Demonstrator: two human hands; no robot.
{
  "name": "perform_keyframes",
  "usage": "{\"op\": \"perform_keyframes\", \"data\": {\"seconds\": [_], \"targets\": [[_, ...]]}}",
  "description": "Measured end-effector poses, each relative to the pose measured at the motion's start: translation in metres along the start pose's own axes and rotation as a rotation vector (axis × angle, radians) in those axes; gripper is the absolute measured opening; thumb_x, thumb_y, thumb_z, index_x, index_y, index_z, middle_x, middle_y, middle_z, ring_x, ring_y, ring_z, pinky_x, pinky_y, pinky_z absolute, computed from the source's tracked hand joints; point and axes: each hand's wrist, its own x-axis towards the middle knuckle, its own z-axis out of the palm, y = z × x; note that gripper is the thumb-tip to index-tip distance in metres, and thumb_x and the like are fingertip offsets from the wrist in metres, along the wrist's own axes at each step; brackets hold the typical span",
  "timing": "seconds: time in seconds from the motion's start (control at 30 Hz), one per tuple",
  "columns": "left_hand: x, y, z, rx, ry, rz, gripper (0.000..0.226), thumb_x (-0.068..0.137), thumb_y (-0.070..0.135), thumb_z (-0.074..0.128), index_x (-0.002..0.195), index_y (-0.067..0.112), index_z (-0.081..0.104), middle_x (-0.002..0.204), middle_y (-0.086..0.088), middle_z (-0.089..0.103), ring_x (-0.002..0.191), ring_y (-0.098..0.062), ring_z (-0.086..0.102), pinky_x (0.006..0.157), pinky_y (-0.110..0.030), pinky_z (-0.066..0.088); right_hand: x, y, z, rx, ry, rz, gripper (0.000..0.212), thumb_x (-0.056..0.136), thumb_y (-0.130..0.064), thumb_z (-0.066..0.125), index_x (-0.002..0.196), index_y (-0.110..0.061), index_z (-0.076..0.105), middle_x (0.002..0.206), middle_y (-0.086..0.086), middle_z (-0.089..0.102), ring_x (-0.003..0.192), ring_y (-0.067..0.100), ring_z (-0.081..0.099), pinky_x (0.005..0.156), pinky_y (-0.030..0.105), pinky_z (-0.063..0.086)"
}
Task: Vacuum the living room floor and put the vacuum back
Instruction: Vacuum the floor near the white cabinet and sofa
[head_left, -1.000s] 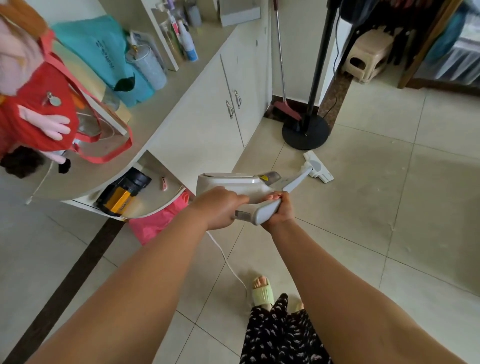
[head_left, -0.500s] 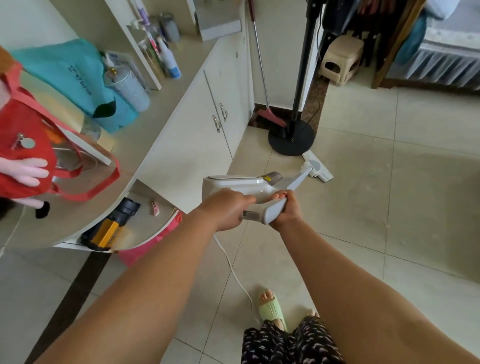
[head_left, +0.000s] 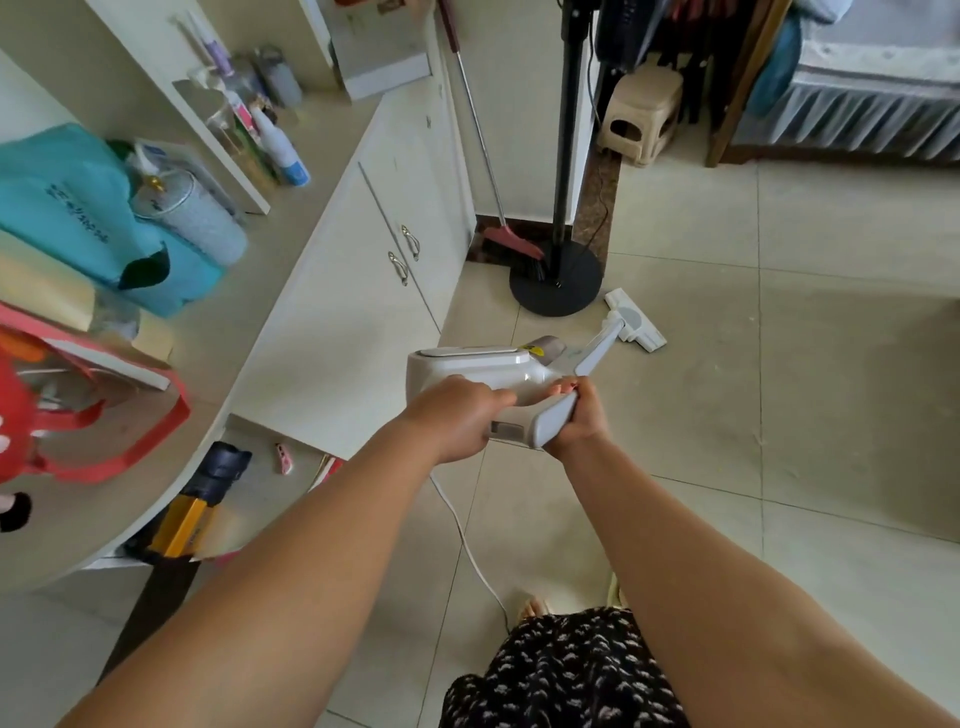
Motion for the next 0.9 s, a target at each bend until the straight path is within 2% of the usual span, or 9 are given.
{"op": "perform_keyframes", "data": {"seconds": [0.13, 0.27, 0.43, 0.53, 0.7, 0.9], "targets": [[0.029, 0.007, -0.013, 0.022, -0.003, 0.016, 0.025, 0.084, 0.013, 0.051, 0.108, 0.021, 0.053, 0.093, -0.004, 0.065, 0.089, -0.028, 0.057, 0.067, -0.030, 0.037, 0.006, -0.027, 0.014, 0.021, 0.005, -0.012, 0.035, 0.086, -0.023, 0.061, 0.053, -0.017, 0.050, 0.051, -0.009, 0.049, 0.044, 0.006, 0.049, 0.047, 0.018, 0.047], [0.060, 0.018, -0.028, 0.021, -0.018, 0.015, 0.026, 0.084, 0.011, 0.051, 0.108, 0.019, 0.053, 0.094, -0.004, 0.065, 0.090, -0.029, 0.057, 0.067, -0.031, 0.037, 0.013, -0.058, 0.028, 0.008, 0.005, -0.043, 0.024, 0.078, -0.014, 0.058, 0.058, -0.019, 0.045, 0.052, -0.010, 0.046, 0.046, 0.006, 0.049, 0.064, 0.014, 0.045], [0.103, 0.028, -0.045, 0.002, -0.007, 0.035, 0.028, 0.083, 0.012, 0.052, 0.109, 0.022, 0.054, 0.095, -0.004, 0.065, 0.091, -0.029, 0.057, 0.071, -0.033, 0.044, 0.014, -0.098, 0.048, 0.024, -0.006, -0.064, 0.030, 0.086, -0.020, 0.058, 0.058, -0.019, 0.047, 0.053, -0.010, 0.048, 0.046, 0.006, 0.050, 0.063, 0.016, 0.047], [0.137, 0.041, -0.055, -0.013, -0.009, 0.052, 0.027, 0.084, 0.012, 0.053, 0.108, 0.024, 0.053, 0.094, -0.003, 0.065, 0.090, -0.027, 0.057, 0.071, -0.034, 0.047, 0.015, -0.133, 0.061, 0.050, -0.014, -0.062, 0.031, 0.086, -0.021, 0.058, 0.057, -0.017, 0.050, 0.053, -0.011, 0.048, 0.046, 0.005, 0.051, 0.056, 0.018, 0.048], [0.181, 0.059, -0.062, -0.021, -0.020, 0.064, 0.025, 0.083, 0.012, 0.054, 0.107, 0.021, 0.053, 0.095, -0.004, 0.064, 0.092, -0.029, 0.057, 0.075, -0.037, 0.050, 0.020, -0.177, 0.073, 0.059, -0.020, -0.091, 0.033, 0.086, -0.019, 0.055, 0.055, -0.017, 0.046, 0.051, -0.010, 0.046, 0.046, 0.005, 0.048, 0.067, 0.013, 0.042], [0.235, 0.081, -0.074, -0.032, -0.021, 0.098, 0.027, 0.085, 0.012, 0.054, 0.109, 0.022, 0.054, 0.097, -0.004, 0.064, 0.092, -0.026, 0.054, 0.071, -0.034, 0.045, 0.028, -0.232, 0.087, 0.085, -0.056, -0.083, 0.034, 0.085, -0.019, 0.055, 0.052, -0.016, 0.047, 0.050, -0.010, 0.046, 0.042, 0.005, 0.049, 0.048, 0.016, 0.046]]}}
